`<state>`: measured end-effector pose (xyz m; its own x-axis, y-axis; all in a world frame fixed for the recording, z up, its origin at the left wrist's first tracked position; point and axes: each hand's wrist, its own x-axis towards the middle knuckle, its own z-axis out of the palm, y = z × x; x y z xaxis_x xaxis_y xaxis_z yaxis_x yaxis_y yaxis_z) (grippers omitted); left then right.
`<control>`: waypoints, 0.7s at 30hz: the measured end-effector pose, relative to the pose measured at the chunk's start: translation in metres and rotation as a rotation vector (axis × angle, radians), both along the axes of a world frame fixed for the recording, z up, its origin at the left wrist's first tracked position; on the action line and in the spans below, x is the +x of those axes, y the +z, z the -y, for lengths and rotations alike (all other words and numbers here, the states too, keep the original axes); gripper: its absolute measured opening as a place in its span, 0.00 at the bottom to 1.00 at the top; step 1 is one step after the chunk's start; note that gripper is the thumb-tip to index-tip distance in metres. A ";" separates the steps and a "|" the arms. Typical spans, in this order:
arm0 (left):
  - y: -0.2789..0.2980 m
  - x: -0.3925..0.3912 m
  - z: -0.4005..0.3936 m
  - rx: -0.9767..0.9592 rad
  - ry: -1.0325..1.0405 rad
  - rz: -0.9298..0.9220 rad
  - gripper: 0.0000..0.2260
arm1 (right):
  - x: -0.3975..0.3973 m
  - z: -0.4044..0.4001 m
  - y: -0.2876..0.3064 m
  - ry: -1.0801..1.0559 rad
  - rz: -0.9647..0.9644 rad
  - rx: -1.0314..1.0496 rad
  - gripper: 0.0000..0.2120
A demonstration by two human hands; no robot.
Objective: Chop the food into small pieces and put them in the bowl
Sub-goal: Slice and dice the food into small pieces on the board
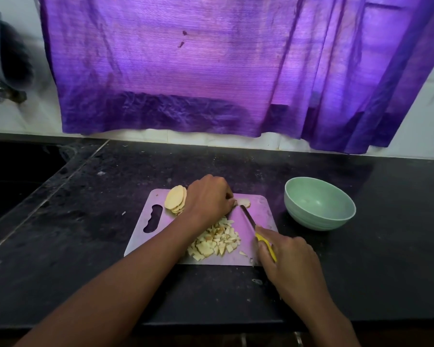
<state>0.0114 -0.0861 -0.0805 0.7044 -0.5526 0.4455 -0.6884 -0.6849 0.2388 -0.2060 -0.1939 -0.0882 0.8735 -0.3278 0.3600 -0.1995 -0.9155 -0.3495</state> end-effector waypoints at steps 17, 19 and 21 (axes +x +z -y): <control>0.001 0.010 -0.013 -0.012 -0.013 -0.015 0.07 | 0.043 0.000 0.010 0.036 0.010 -0.099 0.18; 0.001 0.009 -0.012 -0.016 -0.015 -0.021 0.08 | 0.044 -0.002 0.011 0.029 -0.032 -0.116 0.19; 0.000 0.008 -0.011 -0.016 -0.007 -0.019 0.09 | 0.045 -0.003 0.013 0.035 -0.066 -0.113 0.19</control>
